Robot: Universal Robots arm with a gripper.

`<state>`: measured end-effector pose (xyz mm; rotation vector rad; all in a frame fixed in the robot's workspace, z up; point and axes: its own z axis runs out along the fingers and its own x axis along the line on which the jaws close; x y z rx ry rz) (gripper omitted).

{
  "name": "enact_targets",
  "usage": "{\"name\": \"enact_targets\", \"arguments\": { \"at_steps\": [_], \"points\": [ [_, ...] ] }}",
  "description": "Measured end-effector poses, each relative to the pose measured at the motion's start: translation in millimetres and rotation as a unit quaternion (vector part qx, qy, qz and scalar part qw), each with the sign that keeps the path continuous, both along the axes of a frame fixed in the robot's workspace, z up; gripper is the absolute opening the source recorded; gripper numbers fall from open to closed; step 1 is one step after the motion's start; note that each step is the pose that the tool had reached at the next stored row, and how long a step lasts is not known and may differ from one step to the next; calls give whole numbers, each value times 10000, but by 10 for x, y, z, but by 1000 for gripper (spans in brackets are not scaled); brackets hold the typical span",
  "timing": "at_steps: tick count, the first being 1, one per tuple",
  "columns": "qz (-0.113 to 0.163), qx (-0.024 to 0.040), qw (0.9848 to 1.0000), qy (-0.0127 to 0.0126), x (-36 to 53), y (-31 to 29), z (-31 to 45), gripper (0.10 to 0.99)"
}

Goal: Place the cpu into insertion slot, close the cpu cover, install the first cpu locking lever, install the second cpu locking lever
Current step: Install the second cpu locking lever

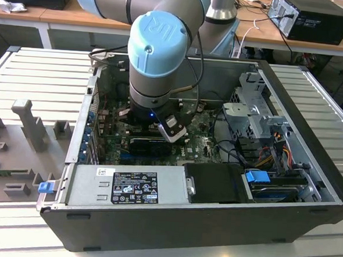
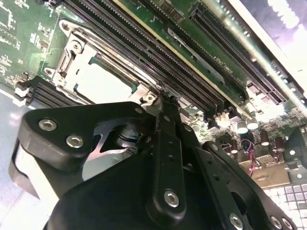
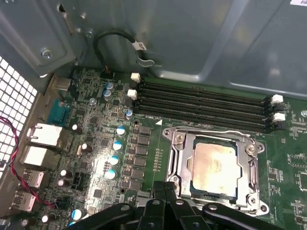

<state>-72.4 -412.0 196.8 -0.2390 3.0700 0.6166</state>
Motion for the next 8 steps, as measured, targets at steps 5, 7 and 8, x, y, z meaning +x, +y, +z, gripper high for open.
{"name": "enact_targets", "arguments": {
  "at_steps": [5, 7, 8],
  "points": [
    [0, 100, 9999, 0, -11, 11, -41, 106],
    [1, 99, 10000, 0, -15, 11, -58, 106],
    [0, 98, 10000, 0, -18, 10, -59, 106]
  ]
}}
